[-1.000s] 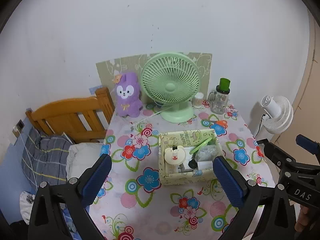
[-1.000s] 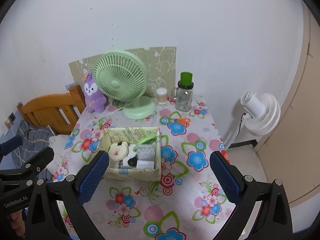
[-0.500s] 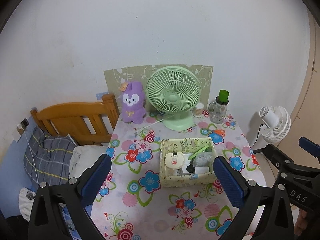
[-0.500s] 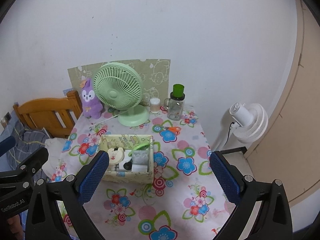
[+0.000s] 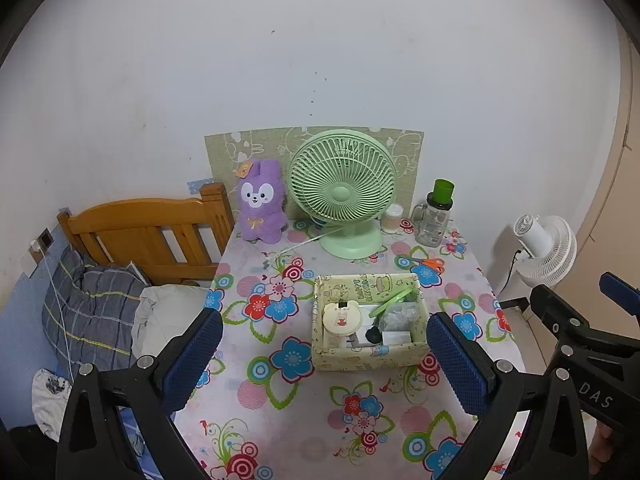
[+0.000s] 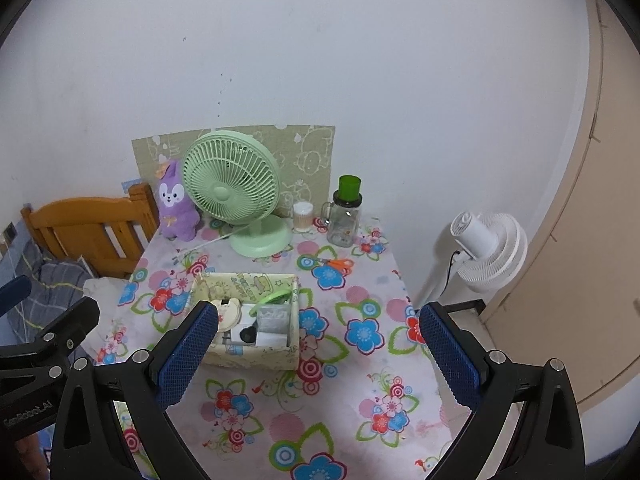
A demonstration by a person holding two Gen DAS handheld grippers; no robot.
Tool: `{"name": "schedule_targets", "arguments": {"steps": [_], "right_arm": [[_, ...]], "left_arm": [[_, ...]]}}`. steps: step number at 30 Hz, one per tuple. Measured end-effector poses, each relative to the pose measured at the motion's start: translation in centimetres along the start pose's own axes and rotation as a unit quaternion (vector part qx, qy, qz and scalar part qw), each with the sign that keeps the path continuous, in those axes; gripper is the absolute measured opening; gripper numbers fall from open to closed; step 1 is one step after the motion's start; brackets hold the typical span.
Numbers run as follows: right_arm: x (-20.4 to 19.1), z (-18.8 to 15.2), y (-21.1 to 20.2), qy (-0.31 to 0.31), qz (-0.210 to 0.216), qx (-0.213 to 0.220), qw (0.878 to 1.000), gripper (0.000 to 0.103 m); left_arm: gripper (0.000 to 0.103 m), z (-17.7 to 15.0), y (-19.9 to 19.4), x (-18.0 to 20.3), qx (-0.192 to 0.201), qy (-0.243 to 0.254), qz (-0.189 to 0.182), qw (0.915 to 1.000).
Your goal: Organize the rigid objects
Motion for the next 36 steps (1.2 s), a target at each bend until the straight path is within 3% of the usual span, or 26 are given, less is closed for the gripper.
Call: {"name": "schedule_targets", "arguments": {"steps": [36], "right_arm": [[-0.35,0.1,0.81,0.004,0.008,-0.007,1.0,0.102]], "left_arm": [[0.103,0.05,0.74,-0.23,-0.007,-0.008,-0.007,0.9999]]}}
Point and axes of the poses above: each gripper's, at about its wrist camera, not at the fingertips, and y roughly the way its jaws point, x to its right, z to its top, the point moved 1 cm from there along y, roughly the way its jaws point, and after that the axes turned 8 degrees about -x, right-handed, at the moved point
